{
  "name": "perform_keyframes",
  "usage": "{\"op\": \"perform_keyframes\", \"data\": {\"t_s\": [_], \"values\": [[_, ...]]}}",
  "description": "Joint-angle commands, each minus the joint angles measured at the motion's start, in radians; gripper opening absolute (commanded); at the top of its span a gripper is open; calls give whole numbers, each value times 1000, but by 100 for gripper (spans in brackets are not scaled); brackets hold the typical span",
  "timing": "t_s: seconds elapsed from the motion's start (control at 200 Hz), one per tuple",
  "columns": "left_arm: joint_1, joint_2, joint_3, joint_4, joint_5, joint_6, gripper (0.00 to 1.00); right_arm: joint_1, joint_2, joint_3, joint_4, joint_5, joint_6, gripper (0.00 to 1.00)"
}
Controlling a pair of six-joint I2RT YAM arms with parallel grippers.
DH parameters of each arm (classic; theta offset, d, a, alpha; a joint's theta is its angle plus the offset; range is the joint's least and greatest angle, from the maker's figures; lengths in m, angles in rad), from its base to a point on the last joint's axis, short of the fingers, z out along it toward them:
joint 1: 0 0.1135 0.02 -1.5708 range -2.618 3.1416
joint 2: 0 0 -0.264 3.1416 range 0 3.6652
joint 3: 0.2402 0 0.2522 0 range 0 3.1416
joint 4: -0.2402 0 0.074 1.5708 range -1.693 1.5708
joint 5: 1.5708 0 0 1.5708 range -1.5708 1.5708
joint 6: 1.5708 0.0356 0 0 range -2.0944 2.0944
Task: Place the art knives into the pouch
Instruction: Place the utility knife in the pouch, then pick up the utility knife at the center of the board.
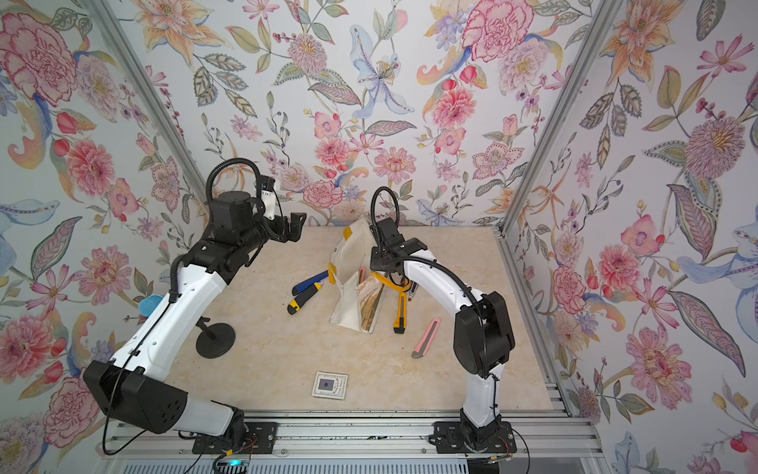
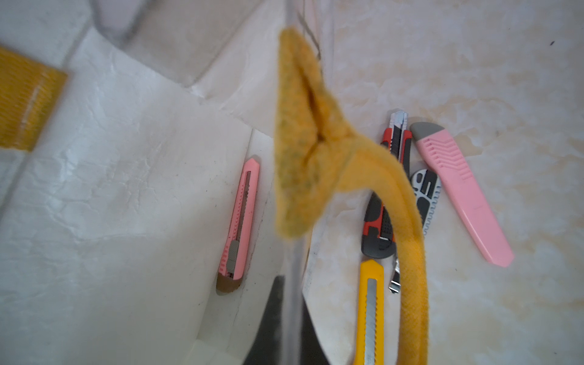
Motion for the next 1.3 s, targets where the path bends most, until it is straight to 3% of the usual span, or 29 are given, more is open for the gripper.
{"op": "perform_keyframes", "data": {"t_s": [0.0, 0.225, 0.7, 1.296], "values": [[35, 68, -109, -89, -86, 50, 96, -6, -31, -8, 0, 1, -19, 0], [39, 238, -204, -27, -116, 60, 96, -16, -42, -23, 0, 9, -21, 0], [38, 546, -18, -91, -126, 84, 86, -40, -47, -46, 0, 21, -14, 0], [28, 635, -3, -118, -81, 100, 80, -78, -29, -45, 0, 2, -16, 0]]}}
